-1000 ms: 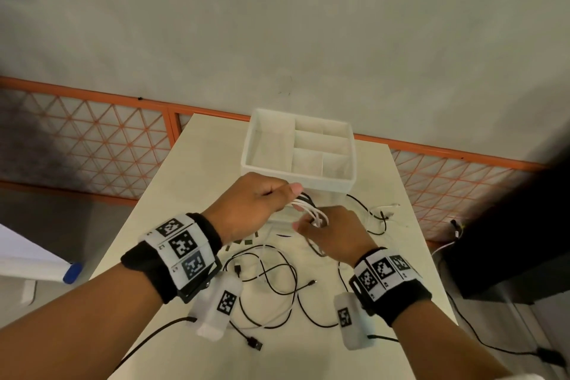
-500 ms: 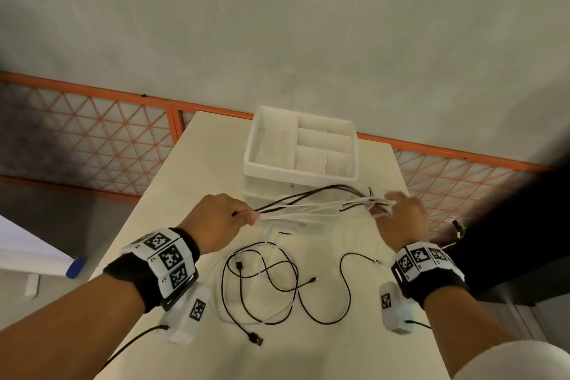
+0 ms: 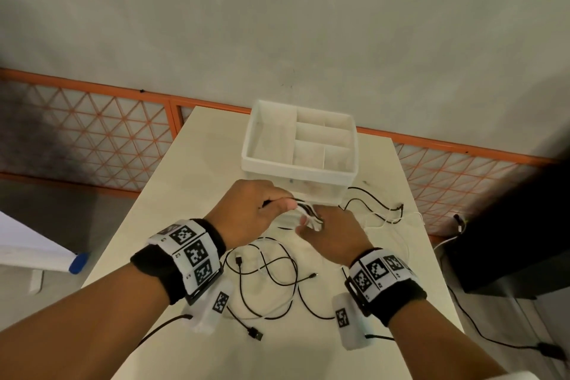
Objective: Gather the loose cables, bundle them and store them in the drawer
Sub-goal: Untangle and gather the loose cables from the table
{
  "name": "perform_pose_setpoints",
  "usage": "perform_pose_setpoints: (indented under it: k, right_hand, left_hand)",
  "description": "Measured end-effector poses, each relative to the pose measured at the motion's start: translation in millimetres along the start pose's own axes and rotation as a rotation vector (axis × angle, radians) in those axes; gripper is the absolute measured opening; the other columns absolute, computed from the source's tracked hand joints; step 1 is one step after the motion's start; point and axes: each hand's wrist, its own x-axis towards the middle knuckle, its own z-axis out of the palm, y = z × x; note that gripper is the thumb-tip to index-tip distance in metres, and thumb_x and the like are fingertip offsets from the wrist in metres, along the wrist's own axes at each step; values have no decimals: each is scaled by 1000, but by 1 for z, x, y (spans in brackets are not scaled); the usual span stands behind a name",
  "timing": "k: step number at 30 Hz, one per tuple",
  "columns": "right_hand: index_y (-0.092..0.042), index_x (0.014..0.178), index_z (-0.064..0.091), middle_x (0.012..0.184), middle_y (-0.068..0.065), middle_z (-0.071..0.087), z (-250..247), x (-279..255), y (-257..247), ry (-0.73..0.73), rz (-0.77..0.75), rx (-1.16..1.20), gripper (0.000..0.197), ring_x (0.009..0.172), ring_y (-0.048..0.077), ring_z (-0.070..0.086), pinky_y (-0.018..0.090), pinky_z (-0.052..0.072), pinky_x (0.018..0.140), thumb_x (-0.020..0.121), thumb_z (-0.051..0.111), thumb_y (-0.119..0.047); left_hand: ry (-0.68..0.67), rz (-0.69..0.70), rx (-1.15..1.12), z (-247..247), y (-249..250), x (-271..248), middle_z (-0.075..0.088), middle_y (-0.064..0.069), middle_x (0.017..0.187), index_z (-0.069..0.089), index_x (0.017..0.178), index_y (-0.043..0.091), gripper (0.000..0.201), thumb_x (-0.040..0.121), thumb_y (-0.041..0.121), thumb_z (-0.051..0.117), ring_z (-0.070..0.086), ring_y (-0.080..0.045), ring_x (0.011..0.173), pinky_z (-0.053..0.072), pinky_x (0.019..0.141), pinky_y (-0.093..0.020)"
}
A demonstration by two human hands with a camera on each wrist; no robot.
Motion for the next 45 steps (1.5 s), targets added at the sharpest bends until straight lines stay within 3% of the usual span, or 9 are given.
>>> perform_pose_setpoints:
  k: [5, 9, 21, 24, 27, 32, 36, 40, 45]
  right_hand:
    - [-25, 90, 69, 84, 5, 76, -17, 2, 57, 110, 378, 162, 12, 68, 25, 73, 36, 62, 71, 84, 62, -33]
    - [-21, 109, 72, 100, 7, 75, -21, 4, 69, 444, 306, 145, 22, 97, 32, 67, 26, 44, 79, 90, 62, -18]
    - [-30, 150, 34, 126, 9, 66, 15, 8, 88, -62, 458, 23, 77, 109, 29, 65, 37, 53, 93, 79, 63, -29]
    - [-42, 141, 40, 63, -4, 61, 0, -3, 35, 32, 117, 277, 70, 57, 11, 55, 21, 48, 59, 81, 71, -25]
    - [-45, 117, 59, 57, -8, 58, 8, -13, -21, -4, -148, 345, 40, 47, 9, 46, 19, 42, 50, 80, 76, -42]
    - [-23, 73, 64, 67, 0, 69, 20, 13, 11, -76, 182, 148, 21, 55, 19, 69, 29, 57, 57, 86, 64, -39]
    - [-24, 103, 69, 102, 9, 74, 13, 20, 55, 267, 356, 133, 19, 96, 35, 68, 33, 52, 79, 89, 58, -19]
    - [-38, 141, 43, 128, 3, 66, 39, 16, 59, 52, 300, 303, 65, 107, 34, 67, 46, 55, 96, 85, 73, -26]
    - [-42, 137, 35, 89, -11, 74, 71, -10, 14, 144, 92, 318, 65, 84, 14, 70, 30, 55, 81, 85, 69, -22]
  left_hand:
    - [-81, -103, -28, -21, -12, -12, 70, -6, 79, 78, 97, 18, 28, 95, 37, 58, 59, -16, 71, 43, 68, -20]
    - [-326, -310, 160, -10, -32, -19, 66, 2, 82, 74, 94, 19, 41, 101, 42, 41, 54, -9, 70, 36, 63, -13]
    - [-83, -454, 79, -7, -34, -11, 56, 15, 76, 69, 81, 15, 34, 102, 31, 46, 50, -2, 63, 37, 52, -8]
    - [-96, -409, -17, -3, -25, -11, 52, 13, 63, 70, 81, 14, 34, 100, 33, 49, 52, 0, 50, 34, 45, -9]
    - [-166, -242, -60, 5, -15, -11, 61, 8, 65, 72, 79, 23, 29, 98, 35, 53, 54, -3, 59, 41, 63, -25]
    - [-217, -232, -101, -3, -21, -22, 74, 4, 83, 77, 87, 28, 32, 96, 46, 52, 66, -17, 82, 51, 82, -36]
    - [-353, -398, 41, -18, -32, -32, 63, 2, 76, 76, 95, 21, 42, 102, 43, 40, 59, -17, 78, 42, 68, -15]
    - [-202, -523, 26, -8, -47, -38, 69, -7, 110, 68, 84, 15, 34, 104, 19, 40, 62, -23, 106, 33, 57, 1]
    - [15, -648, -112, 1, -53, -27, 58, 5, 86, 64, 75, 16, 37, 103, 25, 41, 53, -13, 74, 37, 56, -15]
